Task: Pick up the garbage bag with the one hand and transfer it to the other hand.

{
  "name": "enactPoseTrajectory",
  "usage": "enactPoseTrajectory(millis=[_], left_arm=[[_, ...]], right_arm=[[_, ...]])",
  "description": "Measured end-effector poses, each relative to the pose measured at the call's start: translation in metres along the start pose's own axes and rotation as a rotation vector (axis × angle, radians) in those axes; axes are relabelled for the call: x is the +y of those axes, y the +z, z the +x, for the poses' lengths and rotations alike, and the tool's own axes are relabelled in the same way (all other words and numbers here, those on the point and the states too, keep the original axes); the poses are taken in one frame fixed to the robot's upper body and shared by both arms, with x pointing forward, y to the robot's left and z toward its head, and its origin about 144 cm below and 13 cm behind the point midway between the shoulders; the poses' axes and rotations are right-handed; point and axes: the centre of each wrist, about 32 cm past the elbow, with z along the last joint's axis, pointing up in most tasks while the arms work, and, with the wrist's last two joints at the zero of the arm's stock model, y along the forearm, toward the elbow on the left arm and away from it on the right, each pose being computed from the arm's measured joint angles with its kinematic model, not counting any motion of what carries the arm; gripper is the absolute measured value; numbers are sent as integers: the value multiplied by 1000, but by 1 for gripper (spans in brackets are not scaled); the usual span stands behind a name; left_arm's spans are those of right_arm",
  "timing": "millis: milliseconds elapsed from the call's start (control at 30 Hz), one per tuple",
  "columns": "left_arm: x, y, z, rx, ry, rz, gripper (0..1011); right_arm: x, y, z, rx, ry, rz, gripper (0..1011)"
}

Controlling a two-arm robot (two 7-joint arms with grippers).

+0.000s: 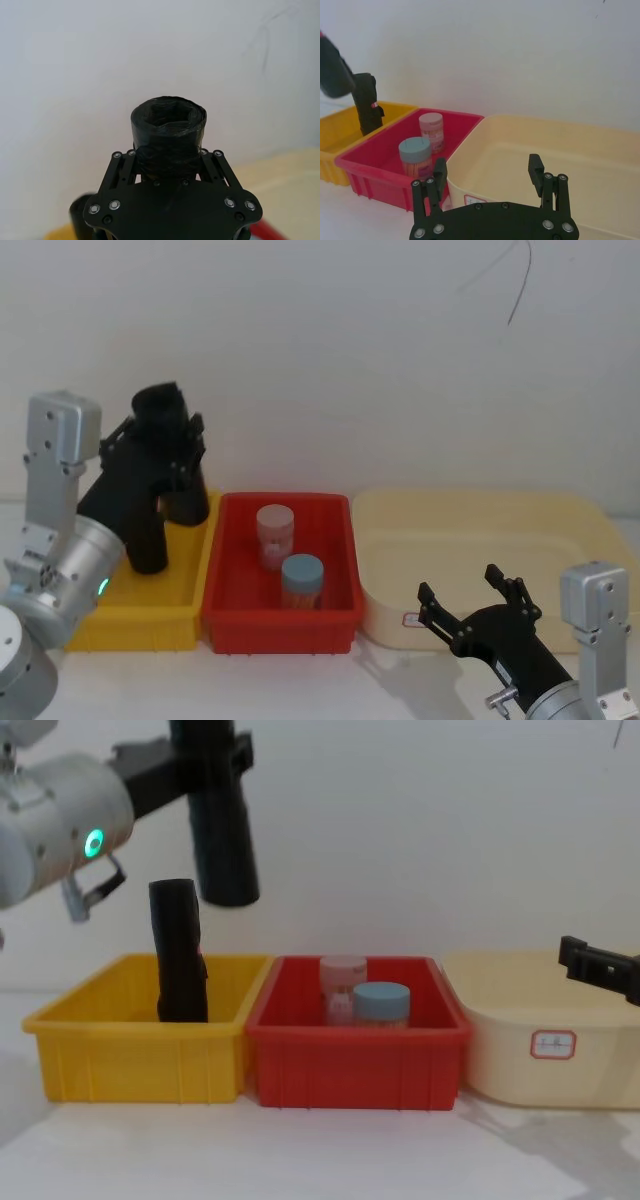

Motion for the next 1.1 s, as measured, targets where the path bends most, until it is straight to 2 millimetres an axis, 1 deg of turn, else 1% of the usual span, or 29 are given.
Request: enactPoseTrajectory(millis=[100, 333, 433, 667, 867, 1100], left_arm=[[-5, 10, -4, 3, -41, -33, 477], [-12, 19, -15, 23, -129, -52, 477], [-13, 21, -18, 33, -158, -50, 477], [-17, 20, -32, 68, -258, -25, 477], [-18, 16, -46, 113, -354, 17, 477], [-18, 10, -57, 151, -405, 55, 477]], right_arm=[[0, 0, 0, 0, 0, 0, 1000], [0, 0, 0, 0, 0, 0, 1000], [0, 0, 0, 0, 0, 0, 999], [0, 0, 0, 0, 0, 0, 1000], [0, 0, 0, 0, 0, 0, 1000], [0, 0, 0, 0, 0, 0, 999]])
